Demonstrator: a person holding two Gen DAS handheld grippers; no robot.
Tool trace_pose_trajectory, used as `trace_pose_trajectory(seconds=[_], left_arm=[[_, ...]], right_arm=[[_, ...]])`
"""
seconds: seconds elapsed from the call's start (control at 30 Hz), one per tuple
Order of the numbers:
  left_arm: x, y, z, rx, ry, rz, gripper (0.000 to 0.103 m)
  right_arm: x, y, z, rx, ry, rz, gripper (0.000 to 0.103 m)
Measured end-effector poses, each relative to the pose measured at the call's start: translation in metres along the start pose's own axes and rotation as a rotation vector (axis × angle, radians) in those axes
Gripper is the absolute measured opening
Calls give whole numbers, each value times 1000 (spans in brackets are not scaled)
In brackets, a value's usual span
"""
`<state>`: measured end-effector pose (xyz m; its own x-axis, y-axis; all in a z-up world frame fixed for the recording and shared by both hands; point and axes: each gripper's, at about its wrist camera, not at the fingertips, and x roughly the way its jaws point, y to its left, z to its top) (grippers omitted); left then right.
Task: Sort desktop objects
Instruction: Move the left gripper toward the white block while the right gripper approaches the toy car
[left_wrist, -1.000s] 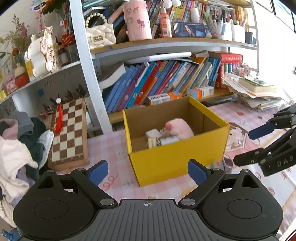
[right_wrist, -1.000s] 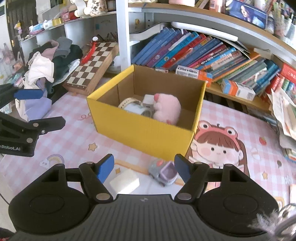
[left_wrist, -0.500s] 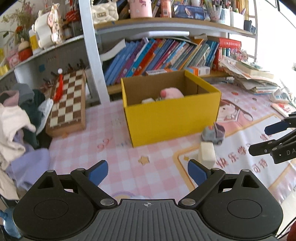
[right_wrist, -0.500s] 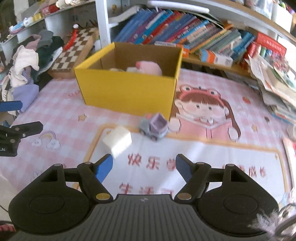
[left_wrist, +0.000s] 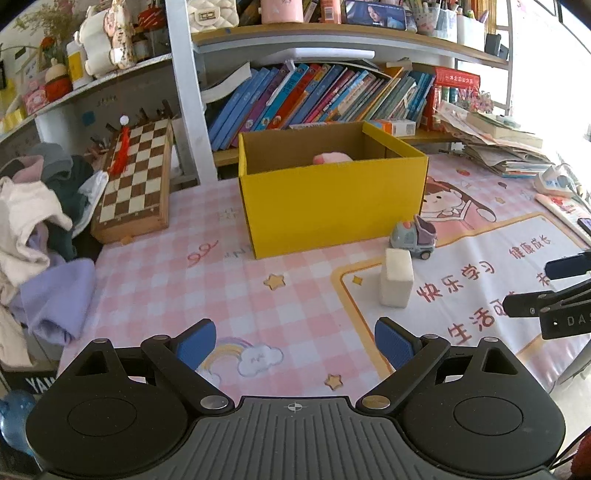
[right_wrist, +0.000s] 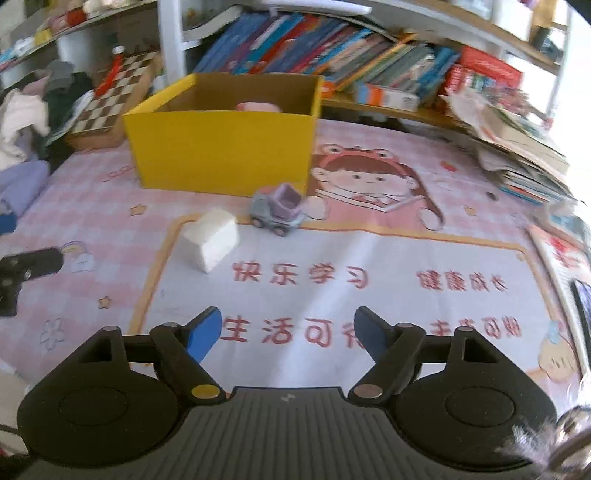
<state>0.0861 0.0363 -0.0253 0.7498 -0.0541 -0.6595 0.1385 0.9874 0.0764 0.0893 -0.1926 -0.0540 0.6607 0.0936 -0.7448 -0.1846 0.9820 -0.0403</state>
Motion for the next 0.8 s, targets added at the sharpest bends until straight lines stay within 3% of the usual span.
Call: trace_pose_trajectory(seconds=[0.43,0.8], left_arm=[[7,-19,-11,62,44,-31,95],[7,-23,-9,59,29,-42,95]], right_arm=[[5,8,-8,-35,41,-3,89],[2,6,-5,-51,18,14,88]])
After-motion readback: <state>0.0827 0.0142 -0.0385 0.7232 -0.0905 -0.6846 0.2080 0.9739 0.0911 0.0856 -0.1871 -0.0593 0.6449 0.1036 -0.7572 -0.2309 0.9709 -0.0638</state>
